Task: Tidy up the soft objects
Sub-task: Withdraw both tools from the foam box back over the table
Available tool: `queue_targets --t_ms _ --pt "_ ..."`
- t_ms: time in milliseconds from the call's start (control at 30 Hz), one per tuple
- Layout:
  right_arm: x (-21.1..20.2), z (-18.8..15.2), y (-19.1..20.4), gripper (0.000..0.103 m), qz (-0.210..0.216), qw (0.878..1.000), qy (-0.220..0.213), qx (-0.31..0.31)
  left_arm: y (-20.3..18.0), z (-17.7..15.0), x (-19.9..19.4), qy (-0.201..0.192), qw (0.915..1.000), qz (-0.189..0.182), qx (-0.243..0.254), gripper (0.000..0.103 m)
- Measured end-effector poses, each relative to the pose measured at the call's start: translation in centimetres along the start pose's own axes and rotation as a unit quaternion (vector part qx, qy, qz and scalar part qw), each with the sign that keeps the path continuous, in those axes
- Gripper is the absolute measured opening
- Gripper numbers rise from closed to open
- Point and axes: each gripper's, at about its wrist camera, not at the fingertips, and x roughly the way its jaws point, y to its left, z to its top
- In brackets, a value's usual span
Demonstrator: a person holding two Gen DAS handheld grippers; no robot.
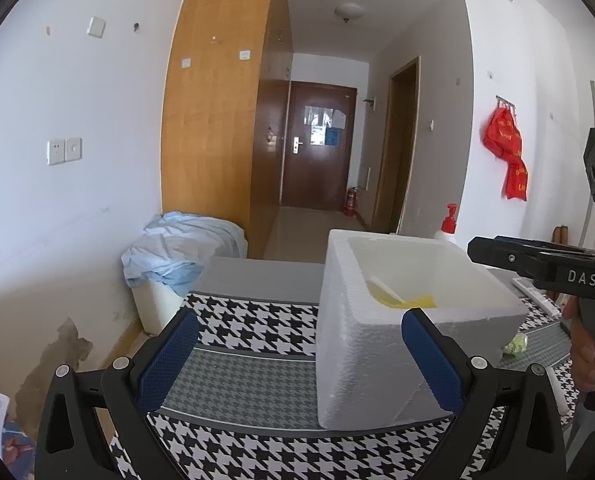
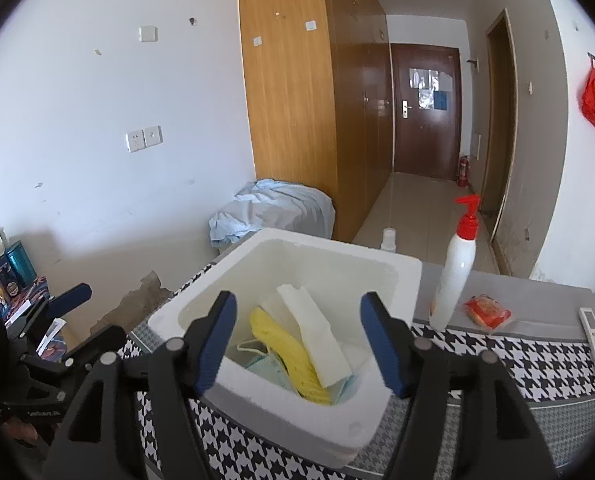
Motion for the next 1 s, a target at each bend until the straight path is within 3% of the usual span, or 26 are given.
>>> queue_targets --t_ms 167,333,467,1000 --pt "-1.4 -0.7 -0.3 0.079 -0.005 1.0 -0.008 -0.001 -1.0 0.0 -0.3 0.002 0.9999 -0.006 0.009 0.102" --pt "-2.7 -1.5 -0.7 0.08 -0.013 1.0 -0.014 -0.003 -2.0 0.0 -0.9 -0.002 0.9997 -0.016 0.016 0.102" --pt "-3.7 -2.2 -0.7 0.091 -0.014 1.0 -0.021 -0.01 -2.8 0.0 -1.4 -0.003 0.9995 -0.023 0.02 0.102" --pt "-7.1 -5.3 -2.8 0.092 -0.027 0.999 -0.03 0.003 -6.0 -1.0 -2.4 -0.004 0.9986 -0.035 0.039 0.102"
